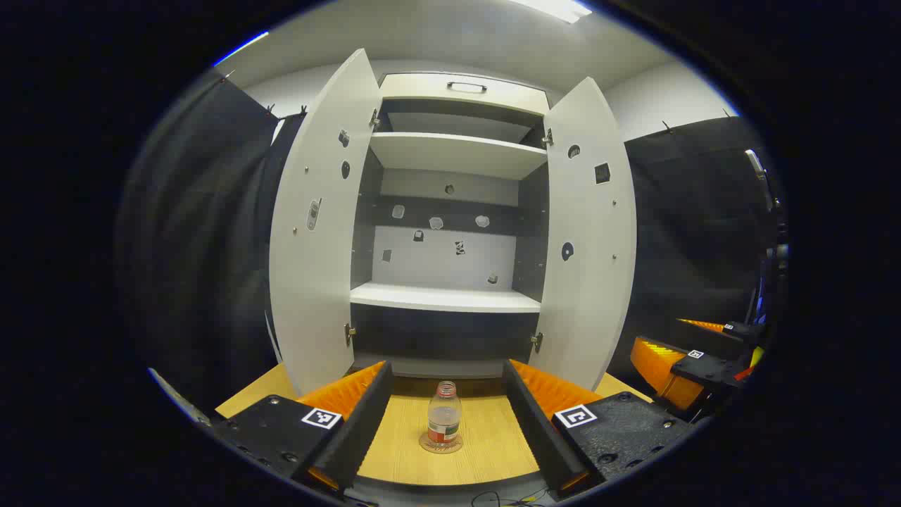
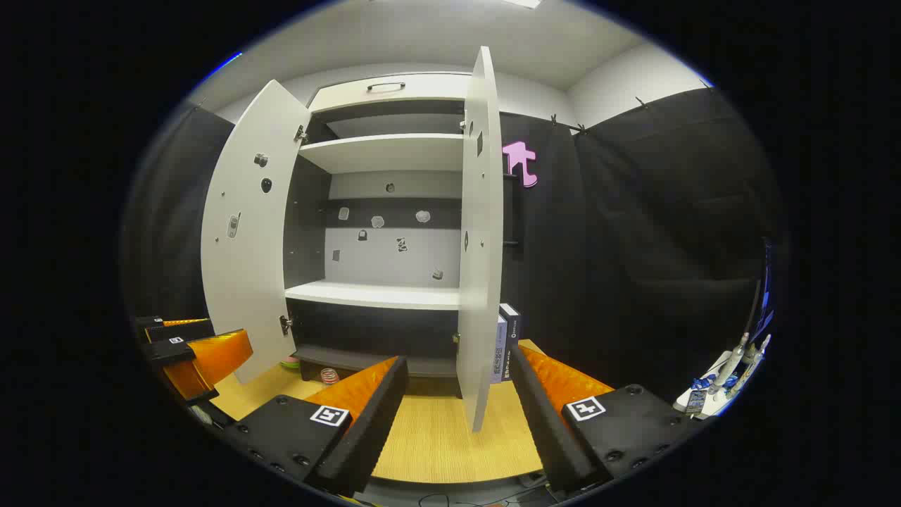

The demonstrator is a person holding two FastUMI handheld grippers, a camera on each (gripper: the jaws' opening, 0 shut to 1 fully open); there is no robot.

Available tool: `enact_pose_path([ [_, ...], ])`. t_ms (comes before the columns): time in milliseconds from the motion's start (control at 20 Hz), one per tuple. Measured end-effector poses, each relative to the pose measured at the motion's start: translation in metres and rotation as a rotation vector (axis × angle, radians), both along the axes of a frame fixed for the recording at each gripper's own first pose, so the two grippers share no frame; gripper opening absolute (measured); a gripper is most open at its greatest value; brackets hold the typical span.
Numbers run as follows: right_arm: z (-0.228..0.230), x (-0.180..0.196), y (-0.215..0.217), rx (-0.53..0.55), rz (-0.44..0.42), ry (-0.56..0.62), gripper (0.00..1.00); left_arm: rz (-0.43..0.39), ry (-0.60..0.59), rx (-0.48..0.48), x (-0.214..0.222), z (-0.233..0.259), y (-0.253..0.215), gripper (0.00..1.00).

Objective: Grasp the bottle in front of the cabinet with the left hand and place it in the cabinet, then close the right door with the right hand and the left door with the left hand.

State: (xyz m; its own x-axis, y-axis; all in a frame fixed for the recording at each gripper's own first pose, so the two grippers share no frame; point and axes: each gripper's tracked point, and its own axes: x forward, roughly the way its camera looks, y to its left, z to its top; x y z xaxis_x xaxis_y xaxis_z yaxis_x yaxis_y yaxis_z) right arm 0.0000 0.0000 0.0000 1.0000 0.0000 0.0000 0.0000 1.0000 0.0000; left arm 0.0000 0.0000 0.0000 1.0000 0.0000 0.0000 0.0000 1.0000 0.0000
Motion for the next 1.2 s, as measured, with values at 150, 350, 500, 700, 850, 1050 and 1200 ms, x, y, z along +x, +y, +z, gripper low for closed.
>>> enact_pose_path([
  [150, 0.001, -0.002, -0.001, 0.002, -0.003, -0.002, 0.96, 0.002, -0.004, 0.001, -0.002, 0.001, 0.0, 0.95],
  [350, 0.002, -0.004, 0.0, 0.002, -0.004, -0.003, 0.96, 0.005, -0.006, 0.002, -0.006, 0.001, 0.002, 0.95],
  [500, 0.001, -0.007, 0.002, 0.003, 0.0, -0.003, 0.96, 0.008, -0.01, 0.004, -0.009, 0.003, 0.002, 0.95],
  [700, 0.0, -0.009, 0.003, 0.0, 0.004, 0.0, 0.96, 0.013, -0.009, 0.003, -0.01, 0.002, 0.003, 0.95],
  [850, 0.0, -0.01, 0.001, -0.002, 0.003, 0.002, 0.96, 0.013, -0.005, -0.002, -0.012, 0.001, 0.002, 0.95],
  [1050, -0.001, -0.011, 0.0, -0.006, 0.004, 0.006, 0.96, 0.014, 0.0, -0.001, -0.011, -0.002, 0.001, 0.95],
  [1200, -0.002, -0.011, -0.002, -0.009, 0.004, 0.008, 0.96, 0.009, 0.009, -0.002, -0.007, -0.009, -0.001, 0.95],
])
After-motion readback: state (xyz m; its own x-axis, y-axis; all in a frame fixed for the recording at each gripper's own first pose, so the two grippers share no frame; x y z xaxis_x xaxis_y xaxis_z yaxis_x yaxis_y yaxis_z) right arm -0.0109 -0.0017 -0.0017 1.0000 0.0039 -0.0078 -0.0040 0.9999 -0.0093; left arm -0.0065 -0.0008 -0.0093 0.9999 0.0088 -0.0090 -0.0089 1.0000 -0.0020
